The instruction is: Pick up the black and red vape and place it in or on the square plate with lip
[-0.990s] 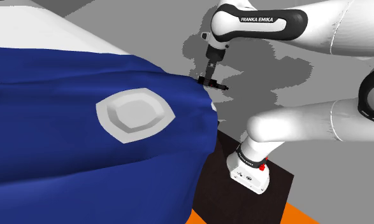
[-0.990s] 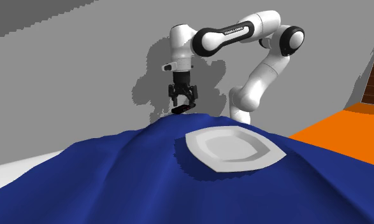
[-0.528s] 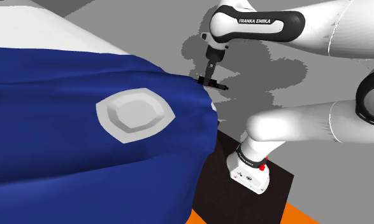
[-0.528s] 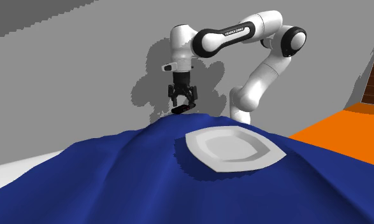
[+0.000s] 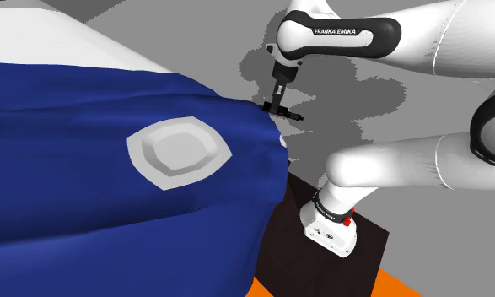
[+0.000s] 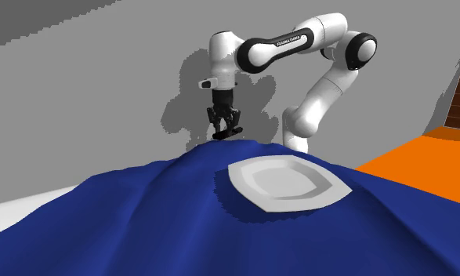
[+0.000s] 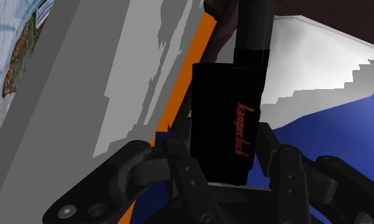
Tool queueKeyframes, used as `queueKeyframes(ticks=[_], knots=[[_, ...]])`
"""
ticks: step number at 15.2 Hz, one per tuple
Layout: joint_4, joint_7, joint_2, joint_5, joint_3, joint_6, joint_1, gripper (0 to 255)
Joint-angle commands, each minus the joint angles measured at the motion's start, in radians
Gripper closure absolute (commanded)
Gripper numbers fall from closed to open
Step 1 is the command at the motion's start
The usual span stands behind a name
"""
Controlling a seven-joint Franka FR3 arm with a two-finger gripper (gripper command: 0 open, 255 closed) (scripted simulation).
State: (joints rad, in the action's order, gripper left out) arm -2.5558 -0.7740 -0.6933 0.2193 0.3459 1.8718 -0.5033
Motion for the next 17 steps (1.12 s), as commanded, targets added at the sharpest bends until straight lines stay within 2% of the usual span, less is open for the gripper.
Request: queueKeyframes(ticks=[1,17], knots=[[-0.011,0.001,0.008,-0.006,-0.007,0.003,-0.008,255],[0.195,-0.028,-0.009,-0.011,-0.004,-0.215,-0.081,255]])
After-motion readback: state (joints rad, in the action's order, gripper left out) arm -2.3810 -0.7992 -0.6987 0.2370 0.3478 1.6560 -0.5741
